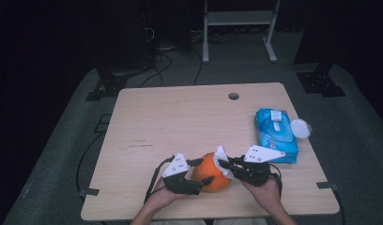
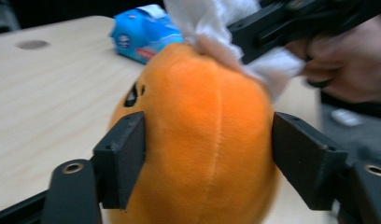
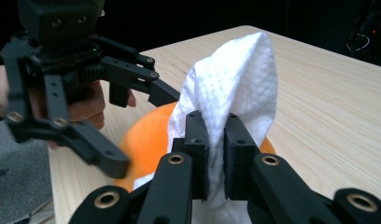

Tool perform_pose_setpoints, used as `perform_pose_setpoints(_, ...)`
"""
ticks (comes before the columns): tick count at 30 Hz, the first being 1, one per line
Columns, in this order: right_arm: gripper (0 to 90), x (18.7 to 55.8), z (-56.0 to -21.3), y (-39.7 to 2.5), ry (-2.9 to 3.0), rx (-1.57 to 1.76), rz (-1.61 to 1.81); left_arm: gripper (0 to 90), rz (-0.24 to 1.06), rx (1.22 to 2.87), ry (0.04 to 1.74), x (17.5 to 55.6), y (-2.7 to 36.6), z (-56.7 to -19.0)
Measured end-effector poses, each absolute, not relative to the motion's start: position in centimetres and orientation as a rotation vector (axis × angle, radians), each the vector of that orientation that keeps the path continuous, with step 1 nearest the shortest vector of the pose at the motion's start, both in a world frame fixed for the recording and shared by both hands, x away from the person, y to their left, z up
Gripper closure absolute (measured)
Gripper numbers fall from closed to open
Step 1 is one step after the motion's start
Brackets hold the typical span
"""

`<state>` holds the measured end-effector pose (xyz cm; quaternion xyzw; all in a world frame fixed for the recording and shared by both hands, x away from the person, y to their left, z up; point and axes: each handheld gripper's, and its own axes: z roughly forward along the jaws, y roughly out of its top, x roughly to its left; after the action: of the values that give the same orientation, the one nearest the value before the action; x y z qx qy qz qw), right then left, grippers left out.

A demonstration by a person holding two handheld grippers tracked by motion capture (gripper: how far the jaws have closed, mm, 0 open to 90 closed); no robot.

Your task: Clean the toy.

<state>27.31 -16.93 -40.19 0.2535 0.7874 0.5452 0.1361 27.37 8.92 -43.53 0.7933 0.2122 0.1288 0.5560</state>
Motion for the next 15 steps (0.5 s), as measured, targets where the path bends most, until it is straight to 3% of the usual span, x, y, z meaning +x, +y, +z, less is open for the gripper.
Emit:
perform_pose_setpoints(3, 81.8, 27.0, -39.9, -16.6, 2.278, 0.705, 1.579, 37.8, 0.332, 1.864, 0.532, 27.4, 9.2, -43.4)
perform_pose_setpoints(9, 81.9, 27.7, -40.3, -17.6, 2.266, 0.769, 1.567, 38.4, 0.256, 1.796, 0.631, 28.4, 10.5, -43.6)
perform_pose_setpoints(15, 81.8, 26.8, -39.7, -16.1, 2.29, 0.693, 1.589, 38.9, 0.265, 1.819, 0.578, 27.8, 9.5, -43.8)
